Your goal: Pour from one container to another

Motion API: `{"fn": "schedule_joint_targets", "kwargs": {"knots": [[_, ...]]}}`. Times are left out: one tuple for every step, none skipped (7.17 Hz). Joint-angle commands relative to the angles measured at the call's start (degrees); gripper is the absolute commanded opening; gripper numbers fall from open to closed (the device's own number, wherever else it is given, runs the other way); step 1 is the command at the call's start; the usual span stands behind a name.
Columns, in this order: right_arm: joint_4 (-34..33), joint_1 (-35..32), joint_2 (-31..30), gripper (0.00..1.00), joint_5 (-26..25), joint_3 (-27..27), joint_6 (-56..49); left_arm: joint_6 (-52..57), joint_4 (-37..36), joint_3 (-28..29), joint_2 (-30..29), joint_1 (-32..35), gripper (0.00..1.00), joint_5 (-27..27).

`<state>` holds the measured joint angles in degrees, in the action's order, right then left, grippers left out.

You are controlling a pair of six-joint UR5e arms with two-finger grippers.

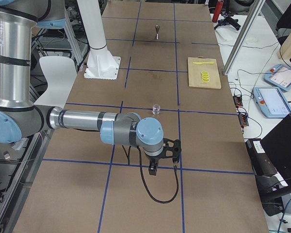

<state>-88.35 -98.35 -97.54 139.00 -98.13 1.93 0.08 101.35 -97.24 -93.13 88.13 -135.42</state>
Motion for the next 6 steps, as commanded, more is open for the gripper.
{"fn": "schedule_joint_targets", "kwargs": {"knots": [[3.5,0.0,0.1,1.00,0.1,-0.3,0.0,-3.2,2.2,-1.1,-3.1,-2.0,1.00,-0.6],[4.2,0.0,-0.4,1.00,0.2,-0.3,-0.3,-3.8,2.5,-2.2,-4.1,-2.5,1.00,-0.7],[4.2,0.0,-0.3,1.00,0.2,-0.3,-0.3,-3.8,2.4,-2.3,-8.1,-4.6,1.00,-0.6],[4.2,0.0,-0.2,1.00,0.3,-0.3,-0.3,-4.4,2.1,-2.3,-10.2,-4.8,1.00,-0.8],[4.2,0.1,-0.1,1.00,0.7,-0.2,0.3,-8.0,1.8,-5.0,-10.0,-7.4,1.00,-0.1],[4.2,0.3,-0.5,1.00,0.6,0.3,0.3,-20.3,2.0,-9.2,-9.6,-11.9,1.00,4.0]]}}
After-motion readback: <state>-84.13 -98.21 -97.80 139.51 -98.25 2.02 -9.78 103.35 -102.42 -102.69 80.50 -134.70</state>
